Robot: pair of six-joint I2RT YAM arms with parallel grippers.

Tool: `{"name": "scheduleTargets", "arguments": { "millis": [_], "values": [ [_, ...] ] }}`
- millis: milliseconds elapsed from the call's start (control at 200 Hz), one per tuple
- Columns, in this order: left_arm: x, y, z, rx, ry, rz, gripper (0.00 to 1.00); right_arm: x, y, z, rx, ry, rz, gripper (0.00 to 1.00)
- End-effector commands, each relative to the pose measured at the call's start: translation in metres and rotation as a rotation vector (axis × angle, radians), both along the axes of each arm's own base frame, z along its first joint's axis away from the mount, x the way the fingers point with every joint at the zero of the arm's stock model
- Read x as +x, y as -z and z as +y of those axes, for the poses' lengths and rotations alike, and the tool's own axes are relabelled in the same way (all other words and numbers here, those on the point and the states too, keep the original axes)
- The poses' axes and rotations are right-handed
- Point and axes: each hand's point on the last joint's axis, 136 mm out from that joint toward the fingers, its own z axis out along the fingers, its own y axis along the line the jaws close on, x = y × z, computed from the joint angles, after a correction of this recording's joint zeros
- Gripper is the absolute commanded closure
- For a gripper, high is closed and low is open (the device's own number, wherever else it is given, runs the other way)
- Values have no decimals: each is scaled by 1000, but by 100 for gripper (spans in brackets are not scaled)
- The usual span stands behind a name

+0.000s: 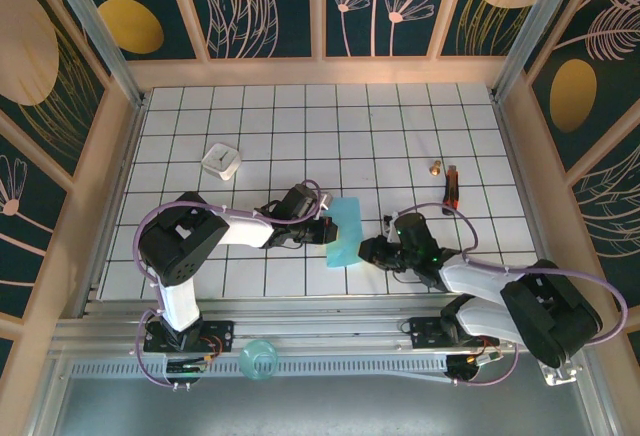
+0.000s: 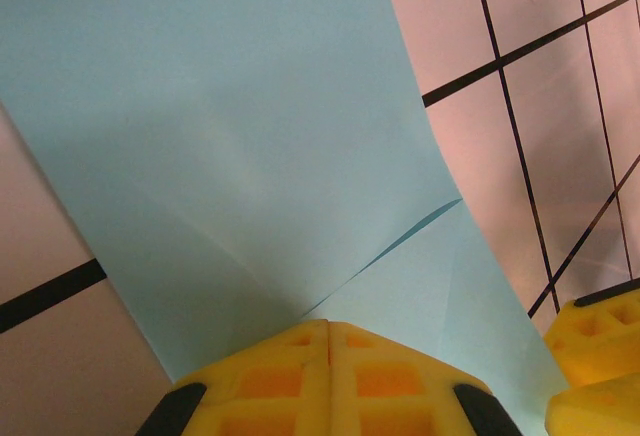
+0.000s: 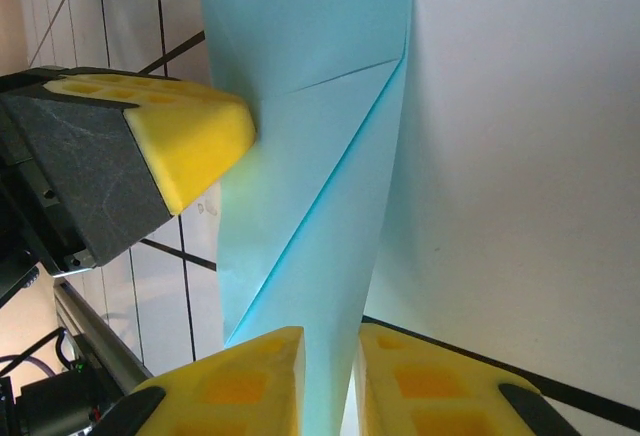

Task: Fold a paper plane with a square sheet of paper (pick it up from the middle)
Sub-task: Turn over the paper at the center of the table.

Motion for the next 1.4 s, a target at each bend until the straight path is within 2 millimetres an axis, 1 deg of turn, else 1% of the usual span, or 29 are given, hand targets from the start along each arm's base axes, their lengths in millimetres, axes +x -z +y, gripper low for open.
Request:
{"name": "scheduleTargets", "arguments": {
  "millis": [0, 360, 460, 550, 601, 646, 706, 741, 796, 811, 821, 846, 896, 946, 966, 1016, 1096, 1136, 1181, 1196, 1271, 1356, 1396],
  "values": [
    [-17, 32, 19, 101, 3, 76, 97, 0, -1, -2, 7, 37, -9, 82],
    [-16, 31, 19, 102, 2, 71, 95, -2, -4, -3, 8, 76, -23, 89],
    [-15, 30, 18, 98, 2, 69, 94, 0, -4, -4, 1, 88, -31, 95],
    [-13, 24, 15, 80, -2, 65, 90, 4, -7, -5, -15, 92, -48, 100],
    [-10, 15, 10, 49, -5, 56, 84, 6, -9, -5, -34, 86, -62, 100],
    [-7, 5, 5, 19, -11, 48, 76, 9, -9, -7, -67, 78, -72, 100],
    [-1, -15, -3, -33, -19, 18, 65, 12, -9, -11, -143, 46, -95, 100],
    [4, -30, -7, -69, -23, -5, 60, 17, -12, -13, -191, 24, -116, 100],
    [11, -59, -12, -128, -34, -62, 54, 23, -17, -18, -263, -21, -142, 100],
    [13, -63, -12, -135, -39, -70, 53, 24, -19, -19, -286, -36, -151, 100],
    [15, -74, -13, -156, -42, -91, 52, 25, -20, -20, -299, -45, -151, 100],
    [19, -89, -12, -184, -52, -121, 51, 29, -24, -24, -334, -59, -162, 100],
    [26, -112, -5, -221, -90, -166, 49, 35, -33, -30, -430, -105, -187, 100],
    [35, -129, 8, -242, -141, -205, 46, 42, -44, -38, -531, -144, -210, 100],
    [38, -134, 14, -245, -162, -216, 46, 44, -46, -40, -560, -154, -210, 100],
    [47, -145, 31, -242, -219, -245, 45, 52, -58, -47, -617, -146, -195, 100],
    [61, -155, 62, -209, -317, -279, 44, 56, -81, -29, -591, -206, -237, 100],
    [65, -157, 77, -196, -362, -290, 44, 59, -91, -23, -624, -224, -268, 100],
    [69, -160, 92, -188, -410, -300, 44, 62, -96, -19, -668, -238, -273, 100],
    [70, -158, 97, -179, -425, -298, 44, 62, -95, -19, -680, -243, -271, 100],
    [73, -159, 118, -175, -490, -313, 42, 60, -94, -10, -765, -288, -278, 100],
    [73, -156, 134, -155, -533, -318, 41, 53, -83, 4, -855, -350, -283, 100],
    [73, -153, 139, -148, -541, -314, 41, 48, -75, 11, -882, -384, -278, 100]
  ]
}}
